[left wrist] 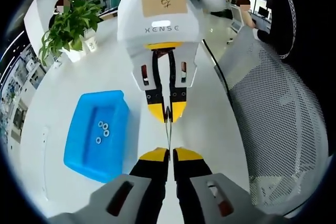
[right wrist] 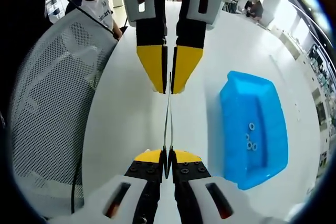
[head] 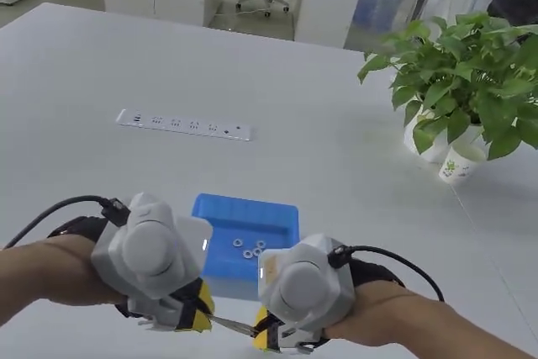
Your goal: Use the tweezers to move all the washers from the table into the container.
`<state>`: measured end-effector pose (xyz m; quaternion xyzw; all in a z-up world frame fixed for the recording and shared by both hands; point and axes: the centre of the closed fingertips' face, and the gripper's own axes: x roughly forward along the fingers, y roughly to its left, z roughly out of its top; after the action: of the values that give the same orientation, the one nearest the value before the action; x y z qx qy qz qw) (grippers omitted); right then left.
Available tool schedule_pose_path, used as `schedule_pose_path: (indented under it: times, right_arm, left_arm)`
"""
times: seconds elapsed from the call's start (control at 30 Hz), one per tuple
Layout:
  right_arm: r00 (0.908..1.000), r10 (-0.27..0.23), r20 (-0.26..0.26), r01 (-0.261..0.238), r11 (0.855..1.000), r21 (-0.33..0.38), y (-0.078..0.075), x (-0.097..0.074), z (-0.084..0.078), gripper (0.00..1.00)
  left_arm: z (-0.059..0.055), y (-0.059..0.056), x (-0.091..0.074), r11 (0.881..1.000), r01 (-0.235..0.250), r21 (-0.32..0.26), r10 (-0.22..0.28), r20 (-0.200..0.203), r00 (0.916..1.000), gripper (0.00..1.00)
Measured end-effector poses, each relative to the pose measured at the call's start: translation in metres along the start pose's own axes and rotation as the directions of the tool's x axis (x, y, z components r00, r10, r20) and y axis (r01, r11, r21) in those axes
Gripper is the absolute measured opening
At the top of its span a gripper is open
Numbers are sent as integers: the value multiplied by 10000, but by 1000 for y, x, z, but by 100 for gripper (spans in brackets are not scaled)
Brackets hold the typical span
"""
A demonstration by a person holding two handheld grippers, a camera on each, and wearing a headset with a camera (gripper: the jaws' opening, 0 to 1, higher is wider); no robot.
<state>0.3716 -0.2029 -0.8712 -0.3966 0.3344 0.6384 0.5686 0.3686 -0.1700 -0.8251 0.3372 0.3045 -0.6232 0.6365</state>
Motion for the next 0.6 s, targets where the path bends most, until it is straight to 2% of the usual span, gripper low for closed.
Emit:
schedule_pose_path:
  times: [0.17, 0.33, 0.6]
  right_arm:
    - [10000, 17, 14, -17, 10000, 3, 0, 1, 2, 8]
    - [9987, -166, 488, 168, 9999, -26, -1, -3, 7, 9]
    - [9937, -412, 1047, 457, 9981, -407, 2, 0, 5, 9]
  left_arm:
    - [-3, 0, 1, 10000, 53, 3, -53, -112, 9999, 6]
    - [-14, 1, 3, 10000, -58, 49, 60, -427, 9991, 5]
    - [-27, -4, 16, 9996, -238, -146, 233, -311, 9992, 5]
